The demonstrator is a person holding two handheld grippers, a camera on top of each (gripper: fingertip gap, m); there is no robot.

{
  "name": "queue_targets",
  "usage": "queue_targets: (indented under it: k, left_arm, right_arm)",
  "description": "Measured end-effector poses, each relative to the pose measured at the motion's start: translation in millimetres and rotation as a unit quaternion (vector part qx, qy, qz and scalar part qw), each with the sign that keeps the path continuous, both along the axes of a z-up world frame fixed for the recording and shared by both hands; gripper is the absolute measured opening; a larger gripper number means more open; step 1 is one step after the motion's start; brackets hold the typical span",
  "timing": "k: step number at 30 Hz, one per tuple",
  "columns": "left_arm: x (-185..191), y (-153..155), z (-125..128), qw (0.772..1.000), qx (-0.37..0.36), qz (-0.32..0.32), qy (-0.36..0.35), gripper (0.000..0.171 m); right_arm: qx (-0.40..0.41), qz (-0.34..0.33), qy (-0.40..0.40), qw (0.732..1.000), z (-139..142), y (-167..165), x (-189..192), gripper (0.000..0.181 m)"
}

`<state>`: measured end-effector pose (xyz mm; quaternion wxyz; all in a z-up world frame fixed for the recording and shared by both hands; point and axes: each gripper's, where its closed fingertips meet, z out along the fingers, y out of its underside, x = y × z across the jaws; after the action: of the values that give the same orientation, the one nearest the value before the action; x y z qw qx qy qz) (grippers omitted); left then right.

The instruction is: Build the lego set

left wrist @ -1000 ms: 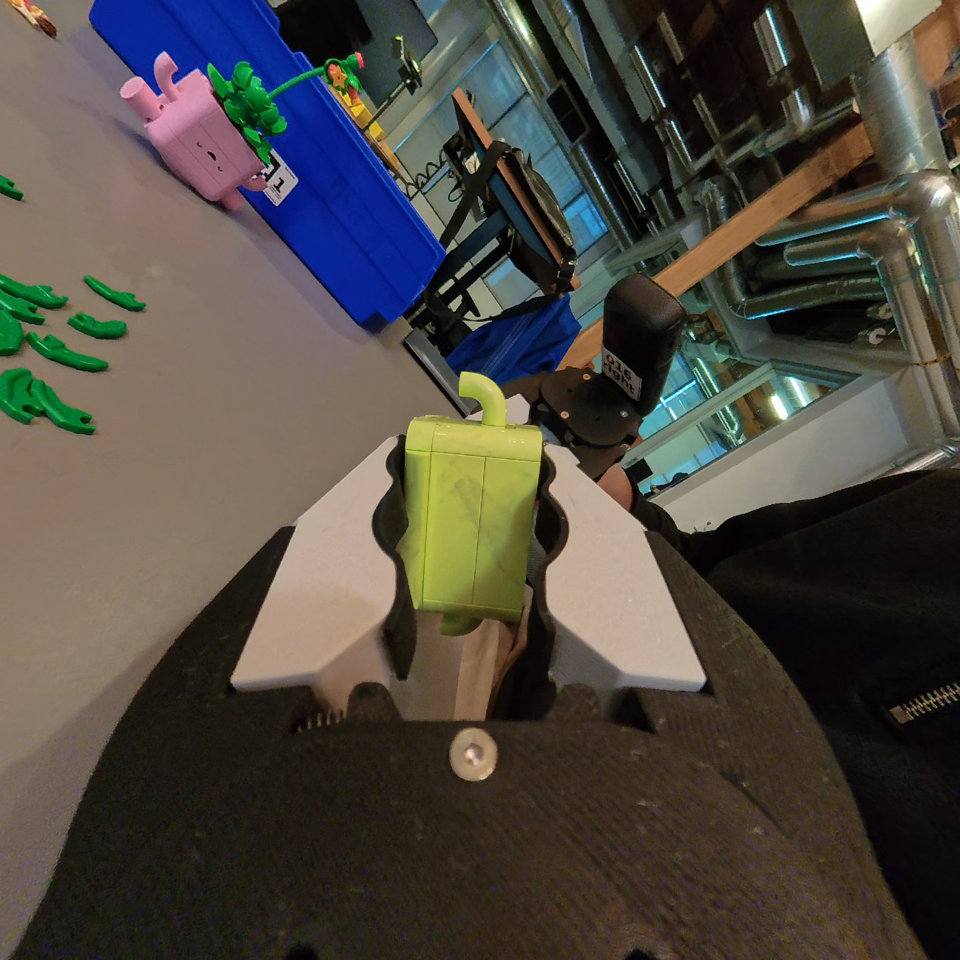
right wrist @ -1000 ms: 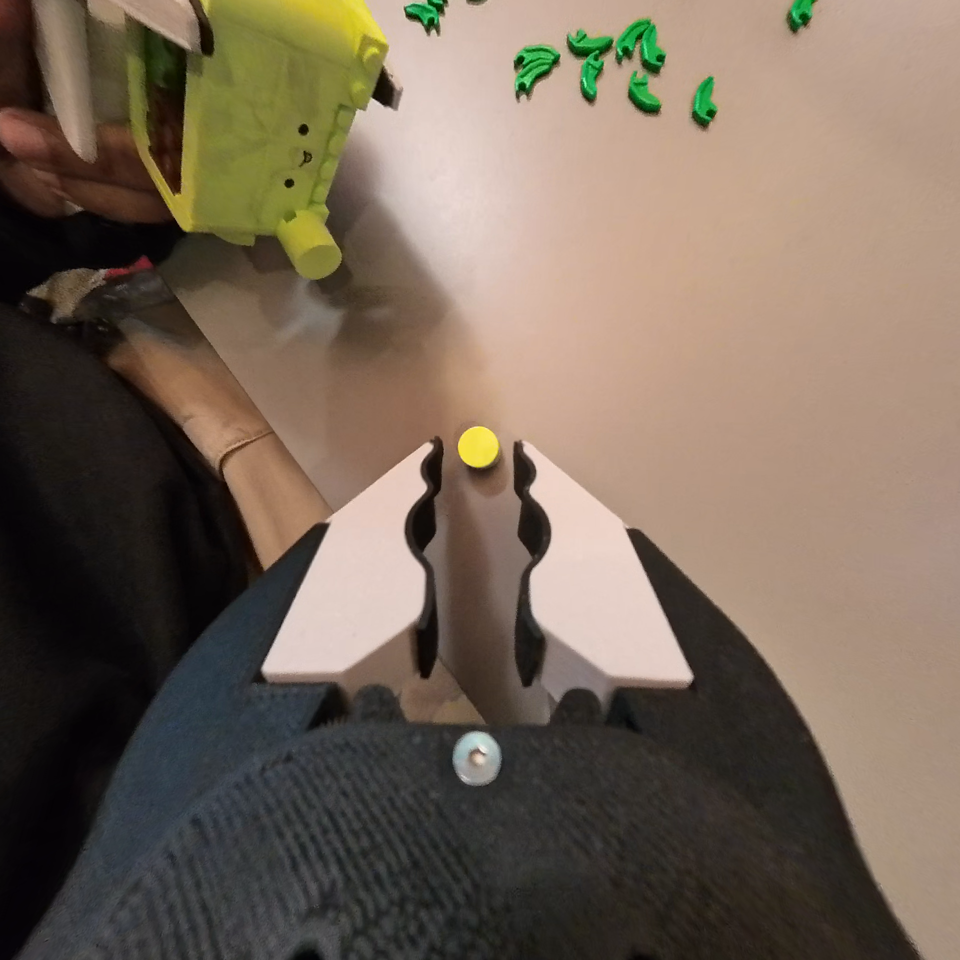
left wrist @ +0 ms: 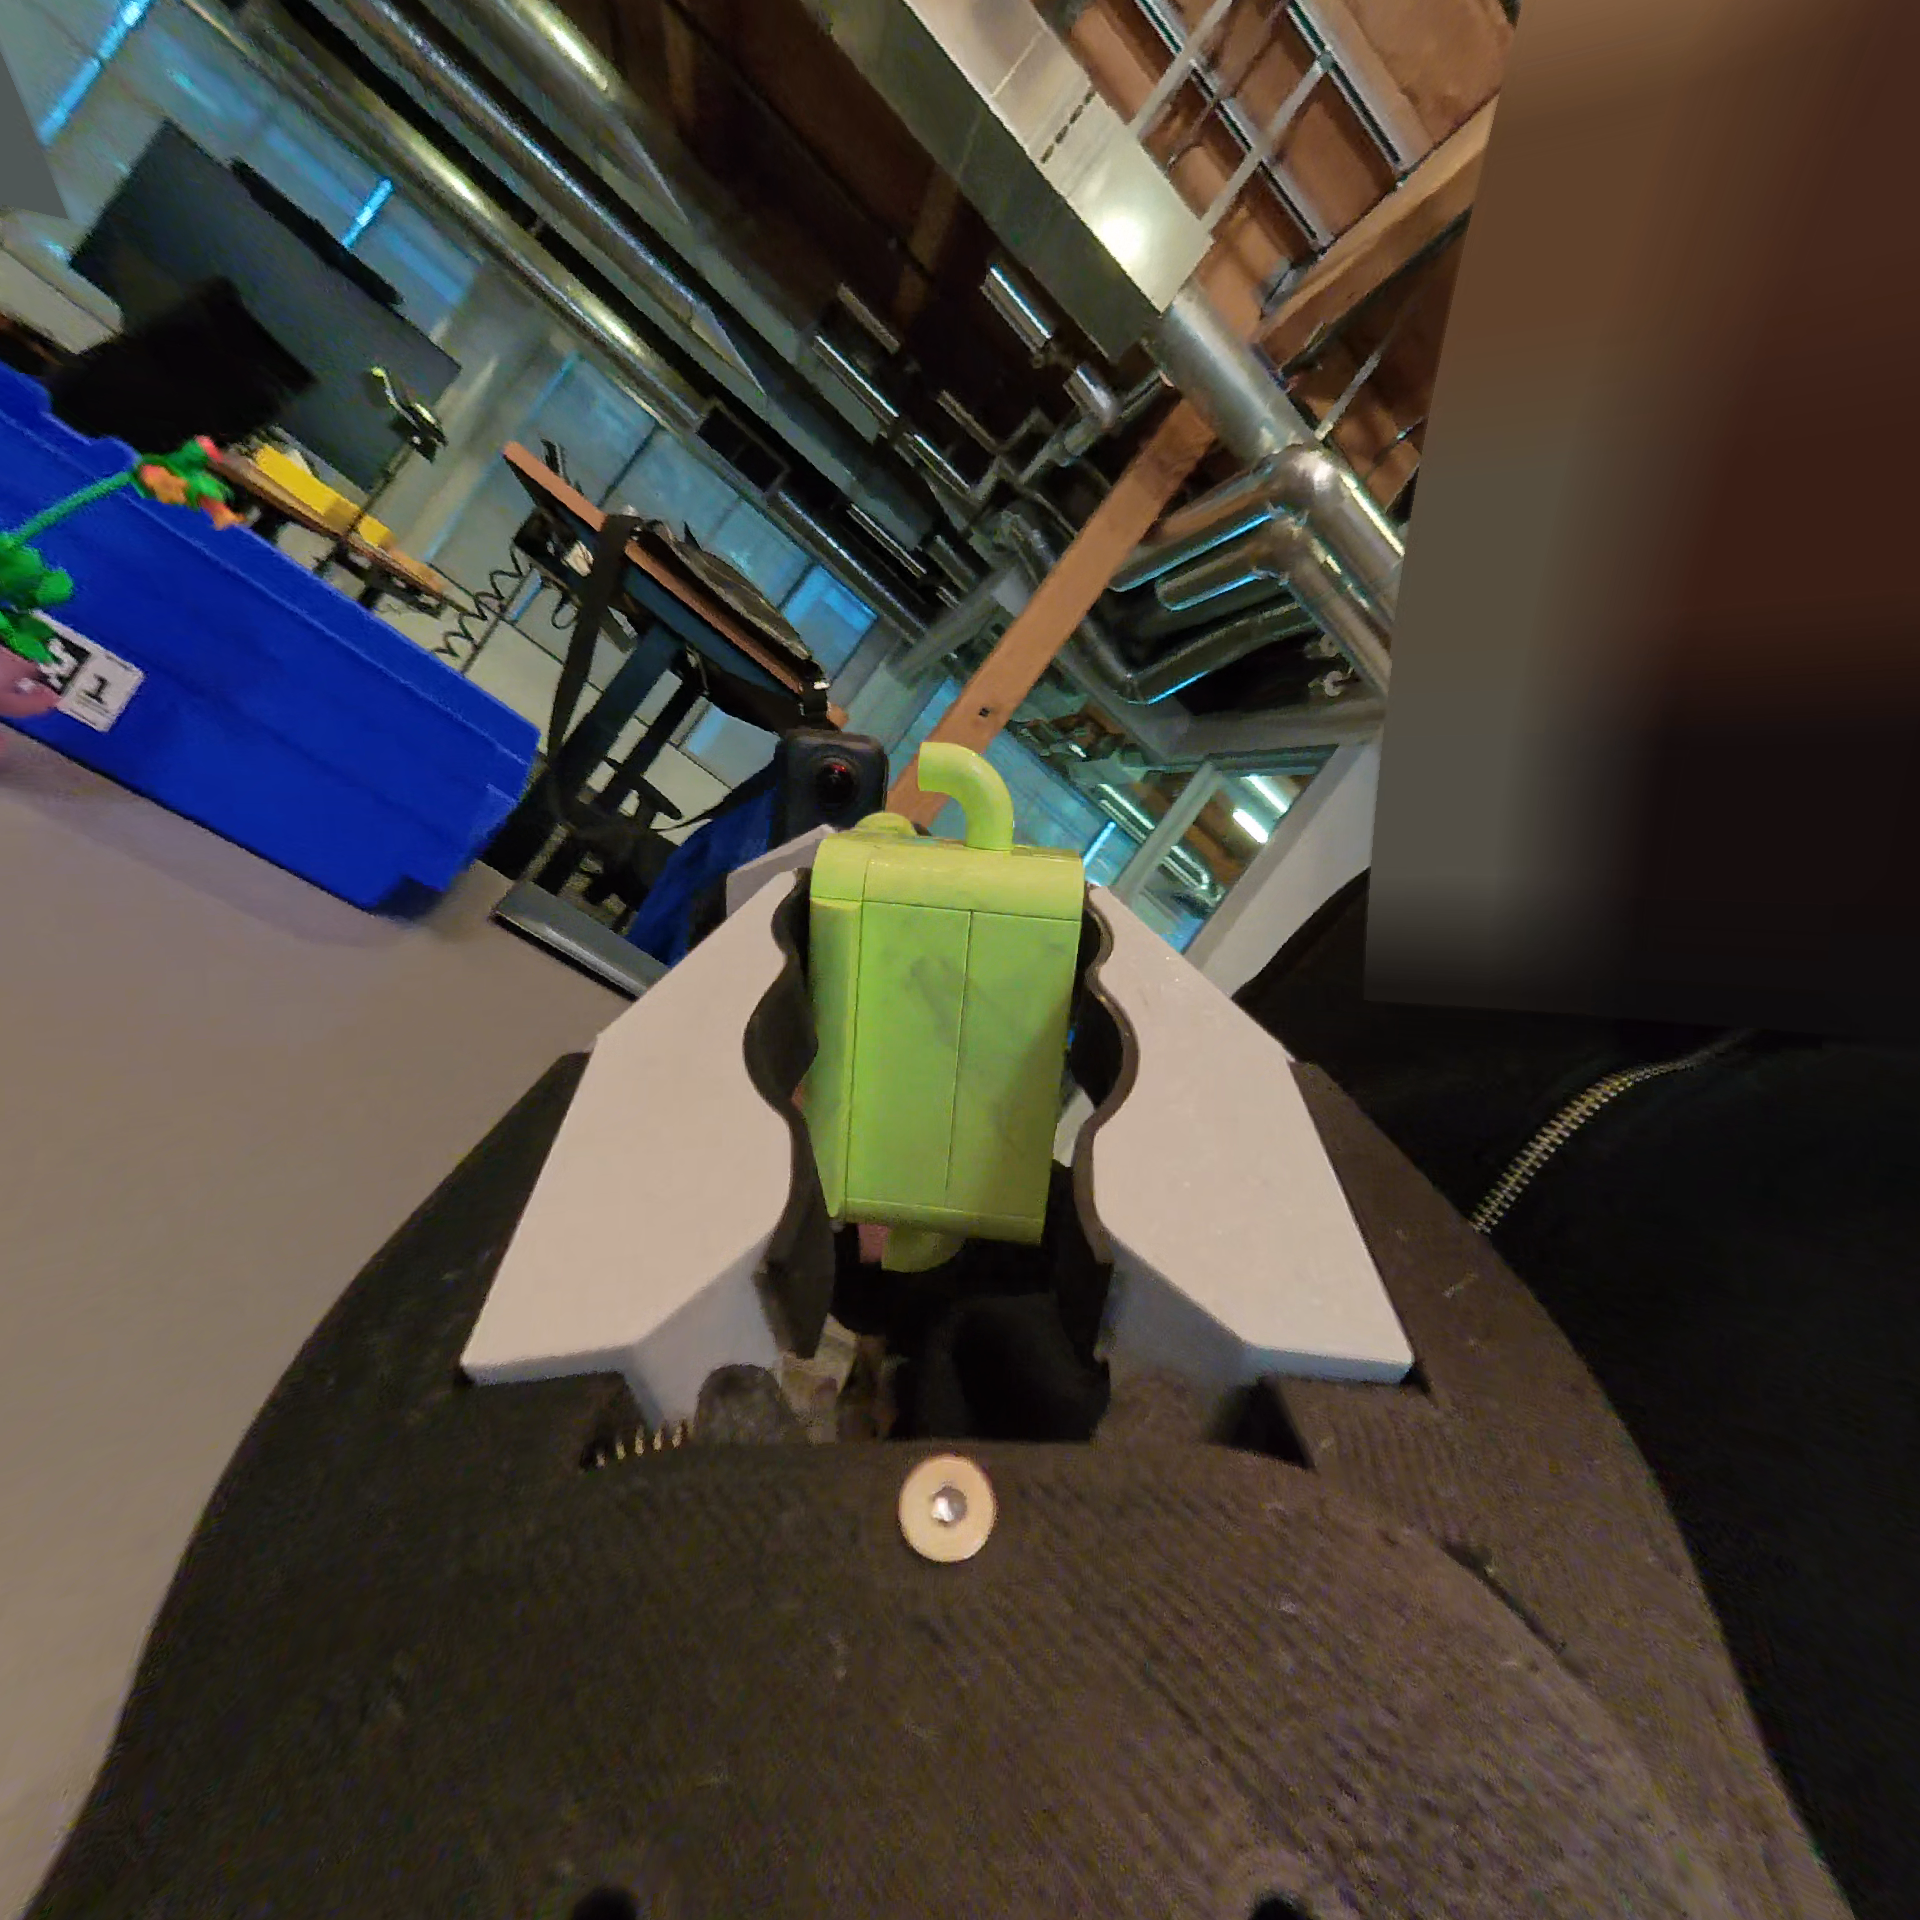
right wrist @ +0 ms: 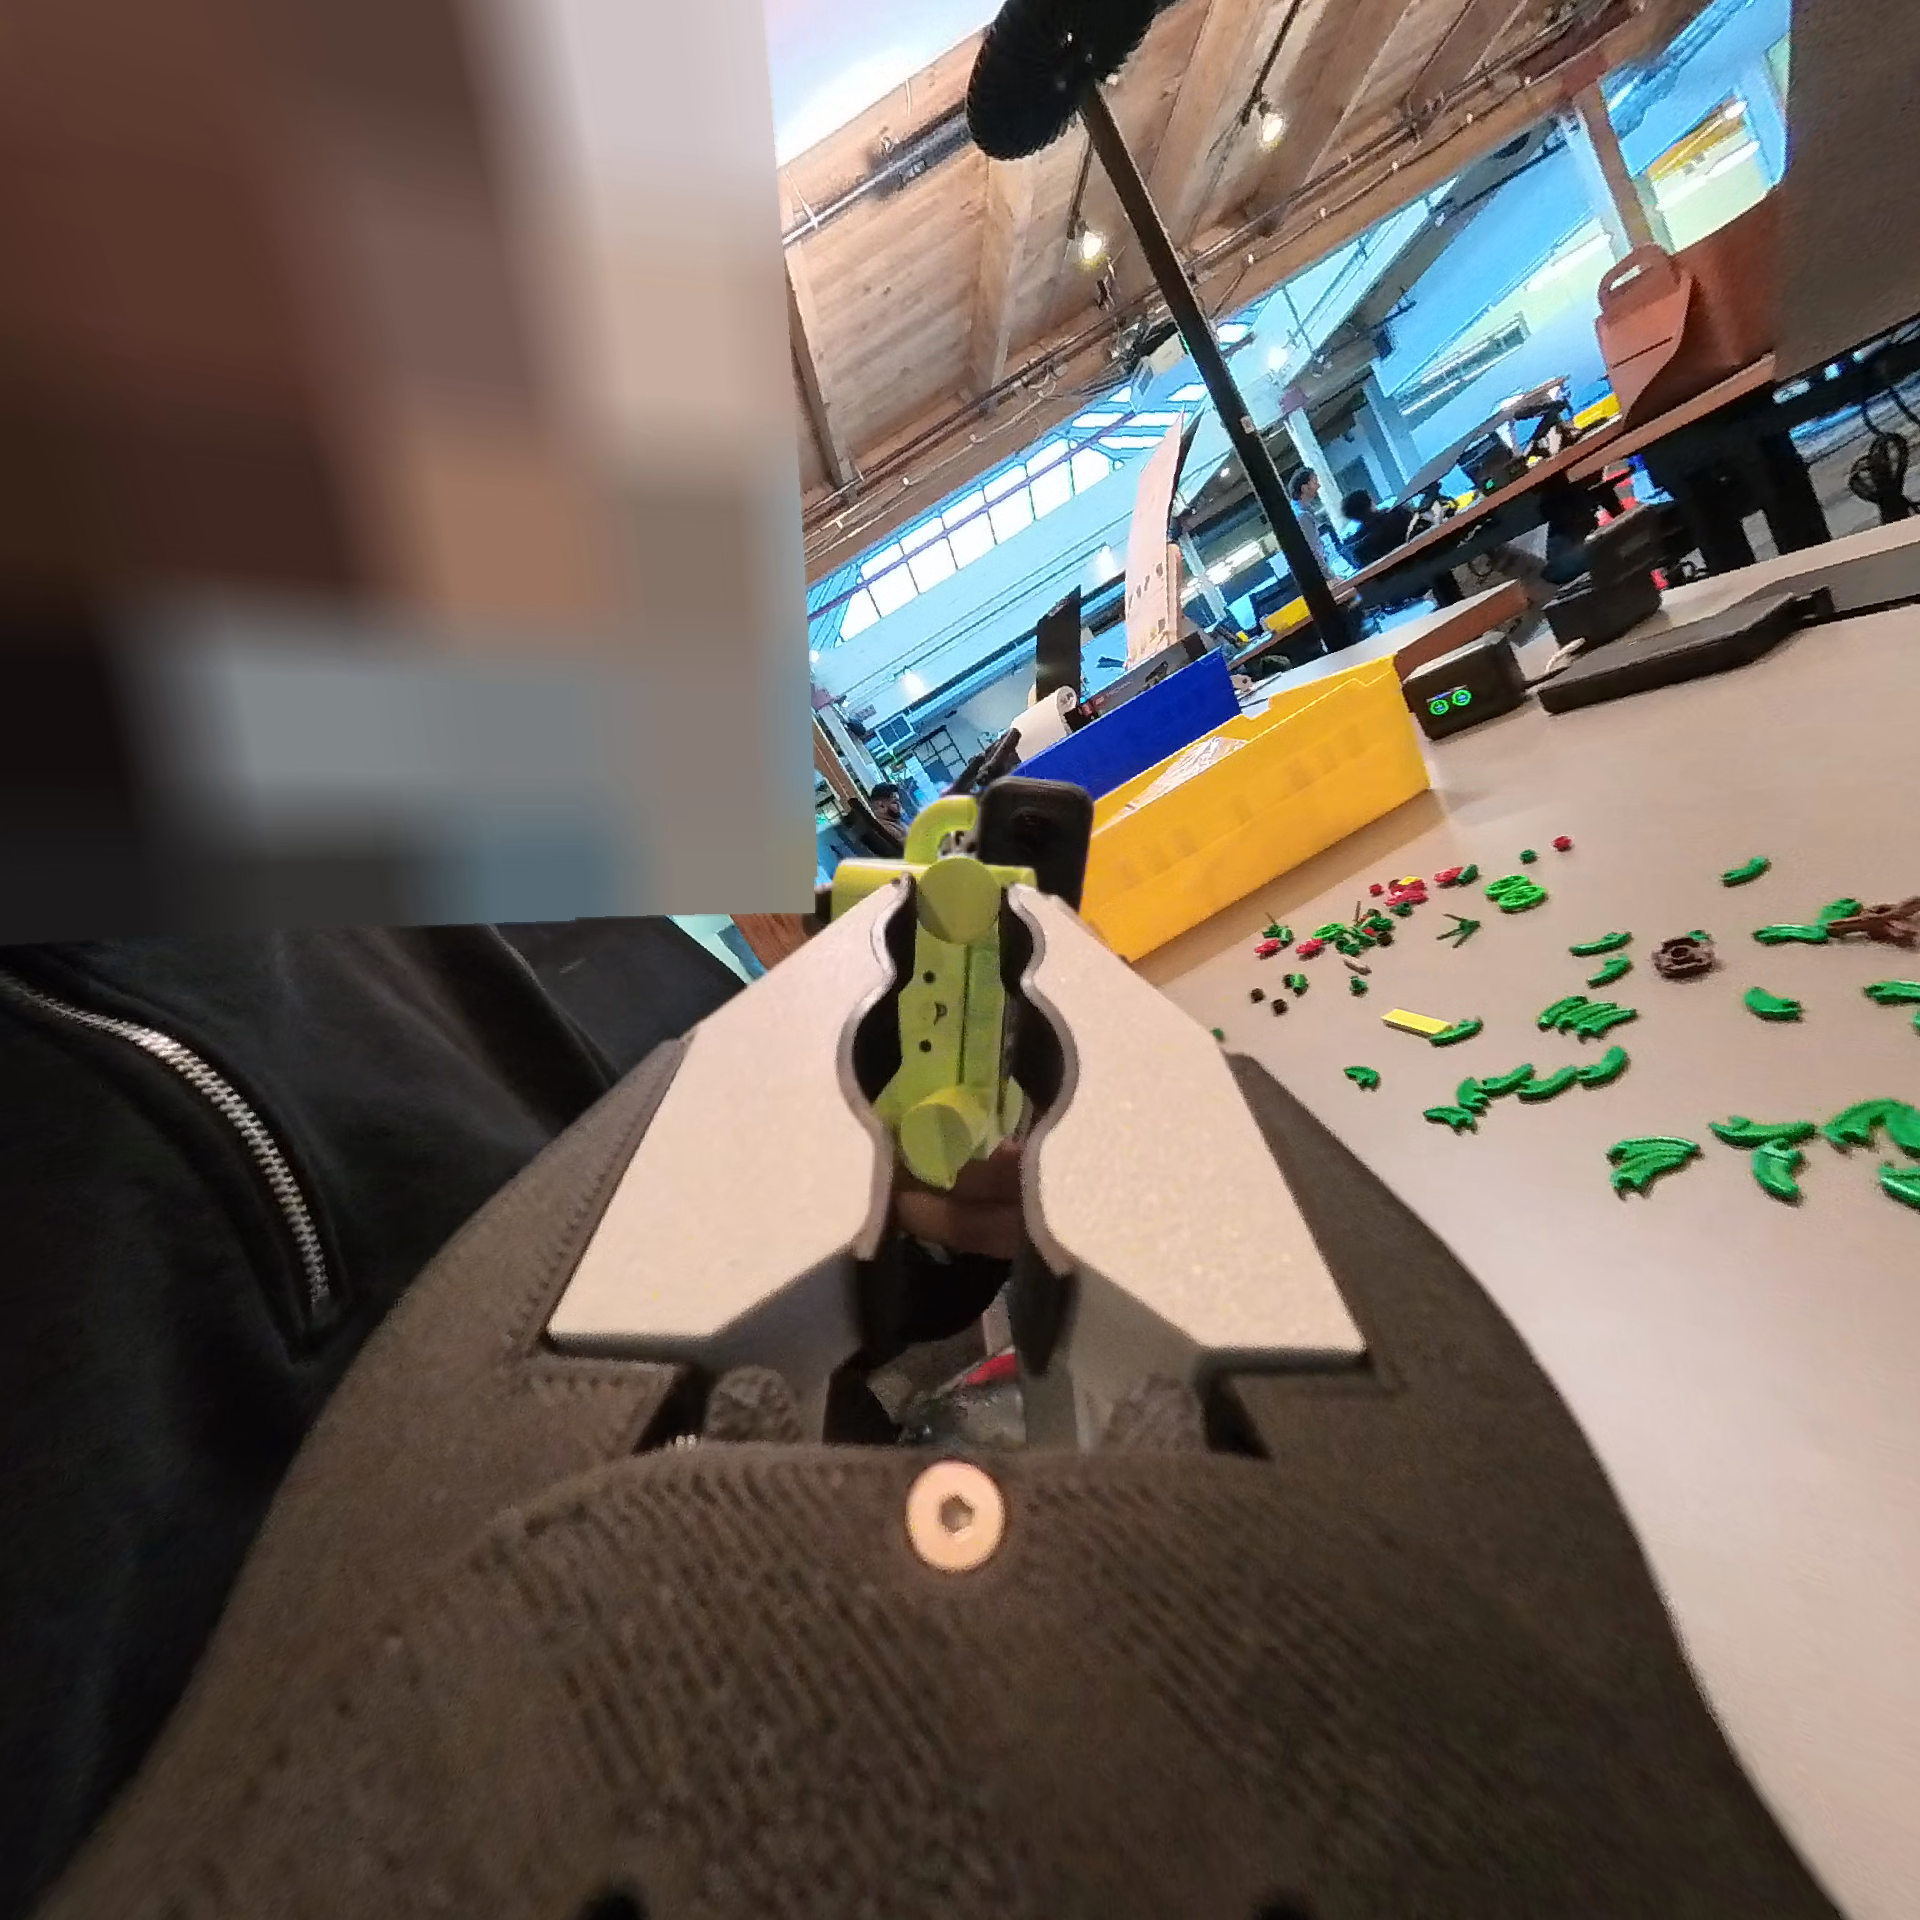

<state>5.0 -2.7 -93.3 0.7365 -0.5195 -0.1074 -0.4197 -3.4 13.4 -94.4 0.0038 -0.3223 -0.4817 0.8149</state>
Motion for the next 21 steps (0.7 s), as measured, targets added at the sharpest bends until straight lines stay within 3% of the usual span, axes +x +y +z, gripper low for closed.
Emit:
queue_targets:
  k: [7, 21]
  left_arm:
    - [4.1, 2.4, -0.2, 0.998, -0.019, 0.035, 0.046, 0.045]
    - [-3.0, 4.4, -3.5, 0.997, -0.029, 0.062, 0.042, 0.045]
  right_arm:
    - [-0.049, 0.021, -0.012, 0.999, 1.2, -3.9, -1.4, 0.013]
    - [-0.007, -0.015, -0.041, 0.999, -4.8, -7.0, -10.2, 0.013]
